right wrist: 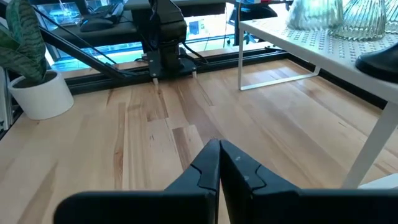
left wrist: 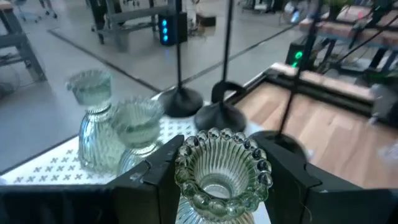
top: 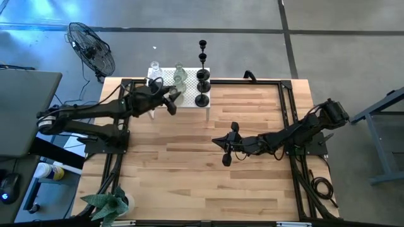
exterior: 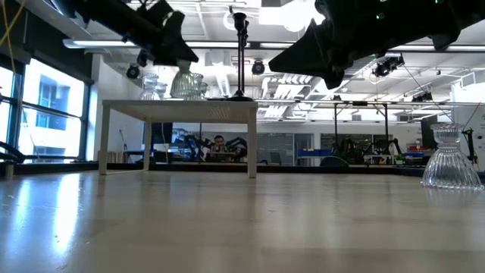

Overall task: Pick & Place candle stick holders
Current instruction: Align the green candle holder with the other green candle holder on the shelf

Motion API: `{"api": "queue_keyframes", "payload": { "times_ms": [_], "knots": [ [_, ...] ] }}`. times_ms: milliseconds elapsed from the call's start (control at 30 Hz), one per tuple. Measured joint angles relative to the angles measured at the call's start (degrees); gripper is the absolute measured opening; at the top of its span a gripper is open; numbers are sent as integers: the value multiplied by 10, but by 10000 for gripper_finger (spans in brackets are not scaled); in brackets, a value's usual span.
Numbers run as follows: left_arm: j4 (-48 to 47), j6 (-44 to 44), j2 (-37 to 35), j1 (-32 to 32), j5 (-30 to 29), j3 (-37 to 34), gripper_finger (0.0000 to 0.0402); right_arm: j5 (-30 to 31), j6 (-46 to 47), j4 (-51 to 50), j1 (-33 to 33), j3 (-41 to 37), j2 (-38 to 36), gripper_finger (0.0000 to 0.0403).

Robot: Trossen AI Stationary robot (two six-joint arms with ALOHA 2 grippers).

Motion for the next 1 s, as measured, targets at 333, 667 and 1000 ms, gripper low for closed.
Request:
{"api": "queue_keyframes", "payload": {
  "times_ms": [333,667,1000],
  "knots": [
    [7,-10,27,32,38,0,167,0,0,0,0,0,0,1],
    [13,-10,32,32,37,0,167,-2,0,0,0,0,0,2],
    [13,1,32,32,40,0,185,-1,0,0,0,0,0,1]
  ]
}}
